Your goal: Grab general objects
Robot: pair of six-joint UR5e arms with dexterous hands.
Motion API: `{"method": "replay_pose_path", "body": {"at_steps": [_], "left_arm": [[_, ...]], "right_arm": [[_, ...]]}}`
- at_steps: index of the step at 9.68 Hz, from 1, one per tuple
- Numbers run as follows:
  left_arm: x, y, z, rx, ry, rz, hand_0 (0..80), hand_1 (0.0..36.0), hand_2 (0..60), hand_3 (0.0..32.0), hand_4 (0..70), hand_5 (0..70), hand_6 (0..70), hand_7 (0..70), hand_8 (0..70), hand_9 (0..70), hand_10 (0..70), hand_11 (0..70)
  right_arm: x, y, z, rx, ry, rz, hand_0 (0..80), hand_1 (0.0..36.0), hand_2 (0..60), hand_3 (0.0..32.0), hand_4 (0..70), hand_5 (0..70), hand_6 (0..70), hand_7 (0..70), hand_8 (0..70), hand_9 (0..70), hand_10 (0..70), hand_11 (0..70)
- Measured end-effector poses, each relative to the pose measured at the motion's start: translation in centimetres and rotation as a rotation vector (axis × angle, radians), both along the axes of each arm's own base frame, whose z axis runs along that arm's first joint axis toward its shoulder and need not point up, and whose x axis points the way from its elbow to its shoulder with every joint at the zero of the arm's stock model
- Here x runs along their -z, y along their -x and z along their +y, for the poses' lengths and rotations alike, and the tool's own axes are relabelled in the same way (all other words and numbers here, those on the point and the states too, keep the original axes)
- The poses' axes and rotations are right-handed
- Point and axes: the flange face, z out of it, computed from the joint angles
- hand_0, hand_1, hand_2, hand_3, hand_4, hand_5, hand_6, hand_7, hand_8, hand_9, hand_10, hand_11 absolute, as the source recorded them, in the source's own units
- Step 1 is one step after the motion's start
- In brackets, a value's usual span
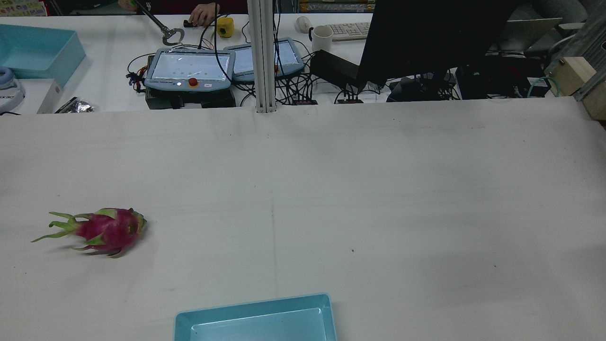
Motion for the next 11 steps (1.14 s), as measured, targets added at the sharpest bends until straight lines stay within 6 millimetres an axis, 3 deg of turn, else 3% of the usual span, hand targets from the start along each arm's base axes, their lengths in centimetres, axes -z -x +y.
{"method": "replay_pose_path", "body": {"at_steps": [2, 4, 5, 6, 7, 8, 9, 11], "left_arm": [[0.3, 0.1, 0.0, 0.001, -0.019, 0.006, 47.6, 8.1, 0.0, 0.0, 1.8, 6.6, 8.7, 21.3, 2.9, 2.8, 12.8, 19.9], [2.4, 0.3, 0.0, -0.017, -0.099, -0.005, 48.0, 9.1, 0.0, 0.0, 4.4, 9.1, 10.5, 24.0, 2.6, 3.4, 12.3, 19.3], [4.9, 1.0, 0.5, -0.016, -0.166, -0.045, 48.5, 10.4, 0.0, 0.0, 7.2, 10.4, 10.2, 24.7, 1.0, 3.5, 6.9, 11.4], [7.4, 2.3, 1.6, -0.008, -0.226, -0.119, 47.5, 8.2, 0.0, 0.0, 5.9, 4.8, 5.0, 20.2, 0.7, 2.6, 1.5, 3.1], [9.2, 3.3, 2.9, -0.004, -0.271, -0.218, 46.6, 5.8, 0.0, 16.2, 0.0, 0.0, 0.0, 13.5, 4.3, 1.3, 0.0, 0.0], [10.0, 3.7, 3.7, 0.001, -0.292, -0.300, 48.2, 8.8, 0.0, 32.0, 0.0, 0.0, 0.0, 9.9, 4.3, 0.5, 0.0, 0.0], [10.2, 3.8, 4.2, 0.005, -0.303, -0.375, 49.9, 10.6, 0.0, 32.0, 0.0, 0.0, 0.0, 7.2, 3.9, 0.0, 0.0, 0.0], [10.3, 3.4, 4.6, -0.004, -0.327, -0.496, 52.0, 13.0, 0.0, 32.0, 0.0, 0.0, 0.0, 9.3, 4.2, 0.4, 0.0, 0.0]], "right_arm": [[0.0, 0.0, 0.0, 0.000, 0.000, 0.000, 0.0, 0.0, 0.0, 0.0, 0.0, 0.0, 0.0, 0.0, 0.0, 0.0, 0.0, 0.0], [0.0, 0.0, 0.0, 0.000, 0.000, 0.000, 0.0, 0.0, 0.0, 0.0, 0.0, 0.0, 0.0, 0.0, 0.0, 0.0, 0.0, 0.0], [0.0, 0.0, 0.0, 0.000, 0.000, 0.000, 0.0, 0.0, 0.0, 0.0, 0.0, 0.0, 0.0, 0.0, 0.0, 0.0, 0.0, 0.0], [0.0, 0.0, 0.0, 0.000, 0.000, 0.000, 0.0, 0.0, 0.0, 0.0, 0.0, 0.0, 0.0, 0.0, 0.0, 0.0, 0.0, 0.0], [0.0, 0.0, 0.0, 0.000, 0.000, 0.000, 0.0, 0.0, 0.0, 0.0, 0.0, 0.0, 0.0, 0.0, 0.0, 0.0, 0.0, 0.0], [0.0, 0.0, 0.0, 0.000, 0.000, 0.000, 0.0, 0.0, 0.0, 0.0, 0.0, 0.0, 0.0, 0.0, 0.0, 0.0, 0.0, 0.0], [0.0, 0.0, 0.0, 0.000, 0.000, 0.000, 0.0, 0.0, 0.0, 0.0, 0.0, 0.0, 0.0, 0.0, 0.0, 0.0, 0.0, 0.0], [0.0, 0.0, 0.0, 0.000, 0.000, 0.000, 0.0, 0.0, 0.0, 0.0, 0.0, 0.0, 0.0, 0.0, 0.0, 0.0, 0.0, 0.0]]}}
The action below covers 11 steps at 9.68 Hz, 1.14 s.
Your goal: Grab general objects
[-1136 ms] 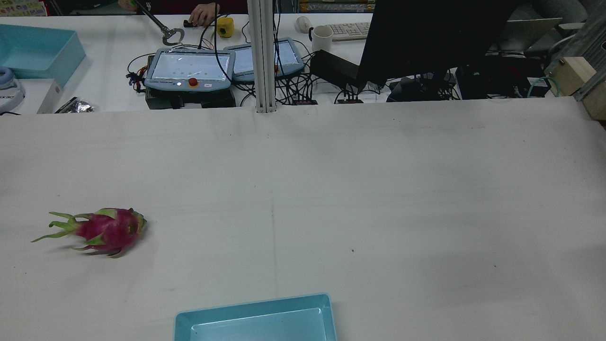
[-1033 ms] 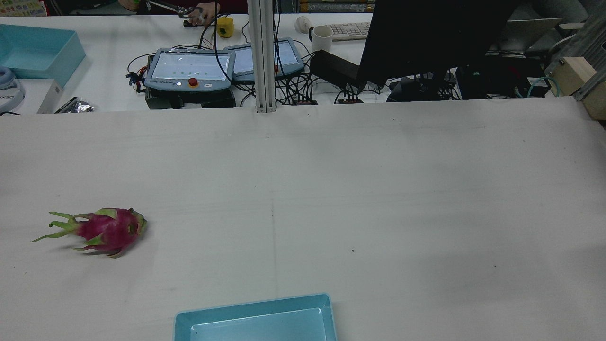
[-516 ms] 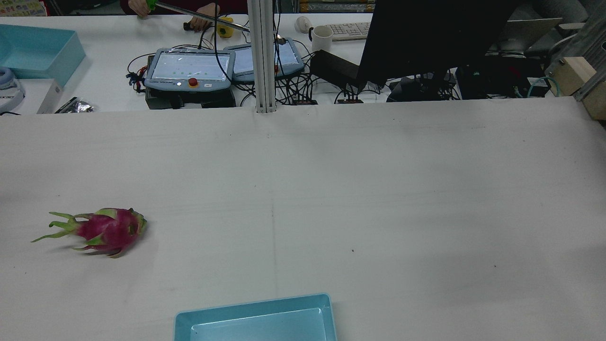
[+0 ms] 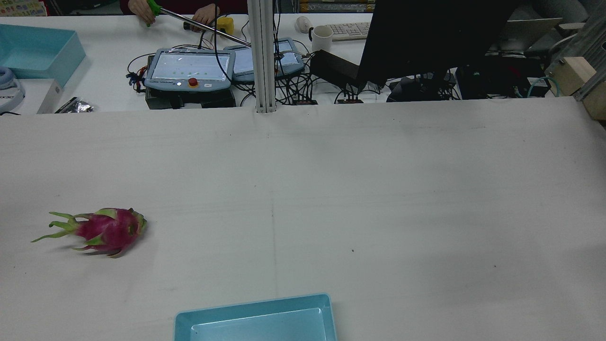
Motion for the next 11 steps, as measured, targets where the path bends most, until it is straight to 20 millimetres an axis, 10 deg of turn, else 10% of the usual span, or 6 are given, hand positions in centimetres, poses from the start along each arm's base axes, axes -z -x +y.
{"method": "replay_pose_path", "body": {"at_steps": [8, 11], "left_arm": [[-1.7, 0.4, 0.3, 0.159, 0.140, -0.149, 54.7, 17.8, 0.0, 32.0, 0.0, 4.2, 0.0, 11.8, 4.5, 0.9, 0.0, 0.0], [-2.2, -0.1, -1.7, 0.203, 0.118, -0.136, 52.3, 14.8, 0.0, 22.8, 0.0, 4.4, 0.0, 13.3, 5.5, 1.2, 0.0, 0.0]], "right_arm": [[0.0, 0.0, 0.0, 0.000, 0.000, 0.000, 0.0, 0.0, 0.0, 0.0, 0.0, 0.0, 0.0, 0.0, 0.0, 0.0, 0.0, 0.0], [0.0, 0.0, 0.0, 0.000, 0.000, 0.000, 0.0, 0.0, 0.0, 0.0, 0.0, 0.0, 0.0, 0.0, 0.0, 0.0, 0.0, 0.0]]}}
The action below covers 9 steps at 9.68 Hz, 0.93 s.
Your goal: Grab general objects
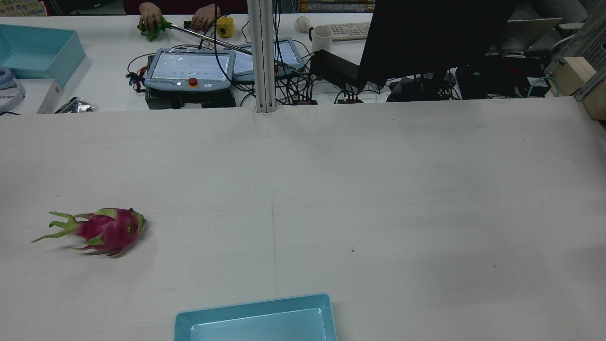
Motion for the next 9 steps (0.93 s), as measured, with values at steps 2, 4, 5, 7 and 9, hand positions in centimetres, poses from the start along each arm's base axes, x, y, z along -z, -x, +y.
{"method": "replay_pose_path", "body": {"at_steps": [2, 4, 5, 7, 9], "left_arm": [[0.0, -0.3, -0.5, 0.007, -0.057, -0.002, 51.0, 13.8, 0.0, 17.4, 0.0, 4.9, 0.0, 14.5, 4.6, 1.5, 0.0, 0.0], [0.4, -1.2, 0.0, -0.006, -0.125, -0.003, 50.4, 14.1, 0.0, 11.6, 0.0, 5.5, 0.0, 15.6, 2.7, 1.7, 0.0, 0.0], [0.1, -1.9, 1.0, -0.019, -0.174, -0.002, 51.7, 15.6, 0.0, 10.0, 0.0, 8.7, 0.0, 17.3, 1.9, 2.0, 0.0, 0.1], [-1.1, -2.6, 4.0, -0.007, -0.249, 0.002, 60.3, 21.1, 0.0, 0.0, 6.4, 22.0, 1.4, 18.4, 4.8, 2.2, 0.0, 0.0], [-2.6, -2.5, 6.7, 0.005, -0.221, 0.015, 62.0, 21.1, 0.0, 2.6, 2.7, 21.6, 0.0, 17.1, 5.5, 2.0, 0.0, 0.0]], "right_arm": [[0.0, 0.0, 0.0, 0.000, -0.001, 0.000, 0.0, 0.0, 0.0, 0.0, 0.0, 0.0, 0.0, 0.0, 0.0, 0.0, 0.0, 0.0], [0.1, 0.0, 0.0, 0.000, -0.001, 0.000, 0.0, 0.0, 0.0, 0.0, 0.0, 0.0, 0.0, 0.0, 0.0, 0.0, 0.0, 0.0], [0.1, 0.0, 0.0, 0.000, -0.001, 0.000, 0.0, 0.0, 0.0, 0.0, 0.0, 0.0, 0.0, 0.0, 0.0, 0.0, 0.0, 0.0], [0.1, 0.0, 0.0, 0.000, -0.001, 0.000, 0.0, 0.0, 0.0, 0.0, 0.0, 0.0, 0.0, 0.0, 0.0, 0.0, 0.0, 0.0], [0.1, 0.0, 0.0, 0.000, -0.001, 0.000, 0.0, 0.0, 0.0, 0.0, 0.0, 0.0, 0.0, 0.0, 0.0, 0.0, 0.0, 0.0]]}}
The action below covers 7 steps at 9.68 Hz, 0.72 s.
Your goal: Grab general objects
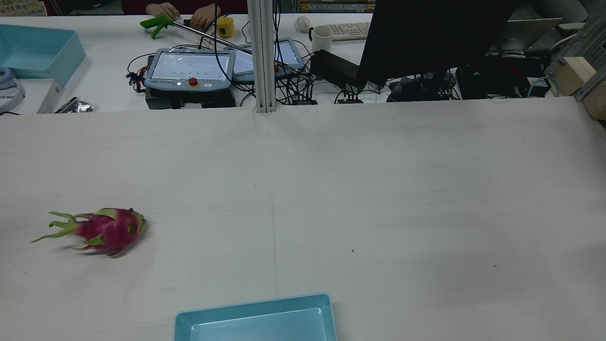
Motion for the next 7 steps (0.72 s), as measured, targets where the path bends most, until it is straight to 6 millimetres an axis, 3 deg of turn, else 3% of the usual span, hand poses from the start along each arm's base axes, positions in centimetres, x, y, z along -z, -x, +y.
{"method": "replay_pose_path", "body": {"at_steps": [1, 3, 4, 5, 6, 7], "left_arm": [[-0.8, -0.1, 1.1, -0.021, 0.047, 0.011, 62.9, 21.5, 0.0, 7.2, 1.2, 21.8, 0.0, 17.7, 5.5, 2.1, 0.0, 0.0], [-1.8, -0.5, 2.3, -0.108, 0.170, 0.050, 58.2, 19.1, 0.0, 16.6, 0.0, 15.5, 0.0, 14.4, 5.3, 1.4, 0.0, 0.0], [-2.1, -0.6, 2.9, -0.150, 0.251, 0.082, 58.8, 19.2, 0.0, 12.4, 0.0, 18.8, 0.0, 17.8, 5.3, 2.1, 0.0, 0.0], [-2.5, -0.8, 3.6, -0.186, 0.303, 0.105, 56.9, 17.7, 0.0, 2.4, 3.5, 24.5, 4.1, 21.8, 5.7, 2.9, 0.2, 1.8], [-2.9, -0.7, 4.8, -0.192, 0.304, 0.097, 54.1, 15.8, 0.0, 0.0, 5.8, 26.0, 7.5, 21.6, 6.4, 2.9, 2.7, 5.3], [-3.1, -0.4, 5.6, -0.140, 0.272, 0.056, 53.2, 15.2, 0.0, 0.0, 7.6, 27.0, 8.6, 22.1, 6.5, 3.0, 3.0, 5.6]], "right_arm": [[0.0, 0.0, 0.0, 0.000, 0.000, 0.000, 0.0, 0.0, 0.0, 0.0, 0.0, 0.0, 0.0, 0.0, 0.0, 0.0, 0.0, 0.0], [0.0, 0.0, 0.0, 0.000, 0.001, 0.000, 0.0, 0.0, 0.0, 0.0, 0.0, 0.0, 0.0, 0.0, 0.0, 0.0, 0.0, 0.0], [0.0, 0.0, 0.0, 0.000, 0.001, 0.000, 0.0, 0.0, 0.0, 0.0, 0.0, 0.0, 0.0, 0.0, 0.0, 0.0, 0.0, 0.0], [0.0, 0.0, 0.0, 0.000, 0.000, 0.000, 0.0, 0.0, 0.0, 0.0, 0.0, 0.0, 0.0, 0.0, 0.0, 0.0, 0.0, 0.0], [0.0, 0.0, 0.0, 0.000, 0.000, 0.000, 0.0, 0.0, 0.0, 0.0, 0.0, 0.0, 0.0, 0.0, 0.0, 0.0, 0.0, 0.0], [0.0, 0.0, 0.0, 0.000, 0.000, 0.000, 0.0, 0.0, 0.0, 0.0, 0.0, 0.0, 0.0, 0.0, 0.0, 0.0, 0.0, 0.0]]}}
